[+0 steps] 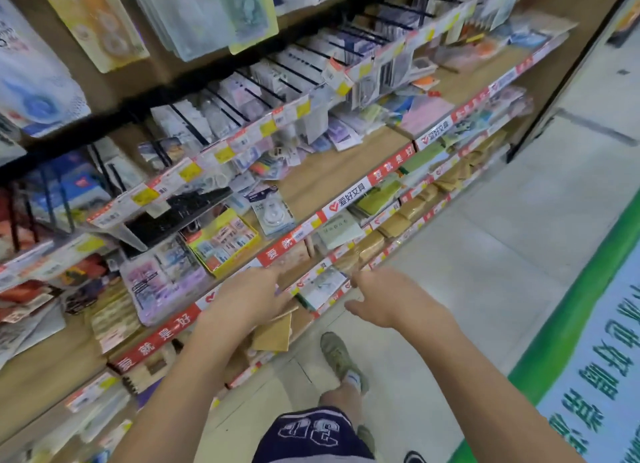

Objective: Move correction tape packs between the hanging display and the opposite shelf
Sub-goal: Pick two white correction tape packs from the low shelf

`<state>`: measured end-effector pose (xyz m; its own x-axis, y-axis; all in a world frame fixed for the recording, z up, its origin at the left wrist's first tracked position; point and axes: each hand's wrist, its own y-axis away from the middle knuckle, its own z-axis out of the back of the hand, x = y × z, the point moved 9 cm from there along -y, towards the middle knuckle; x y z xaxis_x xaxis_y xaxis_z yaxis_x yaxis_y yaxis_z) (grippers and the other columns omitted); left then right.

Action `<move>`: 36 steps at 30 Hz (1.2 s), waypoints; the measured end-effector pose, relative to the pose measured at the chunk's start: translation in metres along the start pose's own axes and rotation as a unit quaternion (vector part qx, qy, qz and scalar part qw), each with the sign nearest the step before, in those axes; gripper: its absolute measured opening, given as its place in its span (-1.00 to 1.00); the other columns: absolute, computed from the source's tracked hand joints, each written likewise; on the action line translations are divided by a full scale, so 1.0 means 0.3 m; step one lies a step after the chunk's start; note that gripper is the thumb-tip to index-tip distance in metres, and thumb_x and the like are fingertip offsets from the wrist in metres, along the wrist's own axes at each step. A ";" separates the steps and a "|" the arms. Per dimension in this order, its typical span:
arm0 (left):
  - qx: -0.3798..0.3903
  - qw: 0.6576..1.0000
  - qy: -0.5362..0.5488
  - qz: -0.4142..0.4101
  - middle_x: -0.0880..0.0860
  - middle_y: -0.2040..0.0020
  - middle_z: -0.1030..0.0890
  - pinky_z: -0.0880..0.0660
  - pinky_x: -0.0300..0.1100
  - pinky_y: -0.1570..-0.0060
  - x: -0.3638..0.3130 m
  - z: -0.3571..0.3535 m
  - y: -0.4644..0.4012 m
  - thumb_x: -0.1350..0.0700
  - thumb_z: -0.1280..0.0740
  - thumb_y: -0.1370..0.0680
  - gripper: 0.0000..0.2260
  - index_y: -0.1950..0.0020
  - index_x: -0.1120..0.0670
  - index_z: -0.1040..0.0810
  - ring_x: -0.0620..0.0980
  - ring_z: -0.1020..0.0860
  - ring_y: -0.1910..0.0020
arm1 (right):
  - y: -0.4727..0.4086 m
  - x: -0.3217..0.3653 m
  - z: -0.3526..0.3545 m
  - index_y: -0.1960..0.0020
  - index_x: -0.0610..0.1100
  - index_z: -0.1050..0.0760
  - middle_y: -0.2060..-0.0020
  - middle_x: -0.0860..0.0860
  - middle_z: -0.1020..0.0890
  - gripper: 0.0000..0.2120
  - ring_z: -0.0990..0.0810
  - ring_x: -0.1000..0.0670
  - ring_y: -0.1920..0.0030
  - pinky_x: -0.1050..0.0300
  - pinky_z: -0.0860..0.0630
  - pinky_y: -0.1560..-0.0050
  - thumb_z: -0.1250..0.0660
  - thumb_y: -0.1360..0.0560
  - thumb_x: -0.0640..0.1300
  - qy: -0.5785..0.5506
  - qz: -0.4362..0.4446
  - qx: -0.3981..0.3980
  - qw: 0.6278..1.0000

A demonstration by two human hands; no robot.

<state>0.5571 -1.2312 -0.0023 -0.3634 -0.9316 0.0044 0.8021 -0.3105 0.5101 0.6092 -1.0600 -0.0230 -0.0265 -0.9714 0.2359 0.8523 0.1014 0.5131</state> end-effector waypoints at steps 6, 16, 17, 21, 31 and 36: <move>-0.011 0.997 0.058 0.048 0.03 -0.37 -0.51 -0.52 -0.03 -0.15 0.119 0.090 -0.198 -0.16 -0.17 -0.67 -0.59 -0.45 -0.01 -0.37 0.08 -0.53 -0.28 | -0.303 -0.004 0.102 -0.30 -0.17 -0.46 -0.21 -0.15 -0.56 -0.61 -0.56 -0.20 -0.18 -0.02 -0.51 -0.07 -0.24 -0.62 0.08 0.025 0.021 0.051 0.998; -0.033 0.995 0.026 0.090 0.04 -0.40 -0.51 -0.53 -0.01 -0.16 0.317 0.162 -0.396 -0.12 -0.15 -0.68 -0.60 -0.47 0.00 -0.40 0.09 -0.53 -0.29 | -0.813 0.148 0.221 -0.23 -0.14 -0.49 -0.18 -0.11 -0.58 -0.70 -0.57 -0.15 -0.21 0.09 -0.40 -0.02 -0.29 -0.59 0.02 0.065 0.103 0.055 0.991; -0.034 0.995 0.021 0.090 0.04 -0.40 -0.51 -0.52 -0.01 -0.15 0.318 0.161 -0.409 -0.10 -0.15 -0.68 -0.62 -0.45 0.01 -0.40 0.09 -0.52 -0.29 | -0.849 0.152 0.221 -0.28 -0.13 -0.48 -0.21 -0.11 -0.57 -0.67 -0.56 -0.15 -0.23 0.10 -0.40 -0.03 -0.27 -0.61 0.02 0.059 0.101 0.045 0.992; -0.003 0.993 0.031 0.111 0.07 -0.44 -0.46 -0.46 0.01 -0.21 0.338 0.136 -0.437 -0.09 -0.11 -0.70 -0.58 -0.52 0.02 -0.31 0.12 -0.47 -0.35 | -0.984 0.169 0.208 -0.42 -0.19 -0.38 -0.33 -0.15 -0.52 -0.47 -0.51 -0.16 -0.31 0.02 -0.43 -0.23 -0.12 -0.66 0.19 0.015 0.071 0.042 0.996; 0.100 0.977 0.057 0.179 0.11 -0.41 -0.48 -0.41 0.05 -0.34 0.410 0.006 -0.384 -0.10 -0.16 -0.68 -0.58 -0.51 0.01 -0.32 0.15 -0.49 -0.32 | -1.197 0.180 0.062 -0.34 -0.26 -0.41 -0.20 -0.17 -0.60 -0.22 -0.59 -0.18 -0.20 -0.01 -0.50 -0.14 -0.12 -0.54 0.43 -0.096 0.002 0.001 0.995; 0.124 0.971 0.072 0.191 0.13 -0.44 -0.42 -0.47 0.06 -0.28 0.419 -0.030 -0.394 -0.12 -0.14 -0.68 -0.55 -0.54 0.01 -0.26 0.17 -0.46 -0.35 | -1.206 0.174 0.019 -0.56 -0.29 -0.10 -0.39 -0.20 -0.45 -0.12 -0.48 -0.21 -0.35 -0.08 -0.45 -0.27 -0.19 -0.55 0.37 -0.107 -0.006 -0.033 0.994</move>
<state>0.4209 -1.3132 -0.0696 0.0214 -0.9922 0.1229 0.7209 0.1005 0.6857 0.2965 -1.1461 -0.1916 -0.1411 -0.9037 0.4042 0.8835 0.0693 0.4632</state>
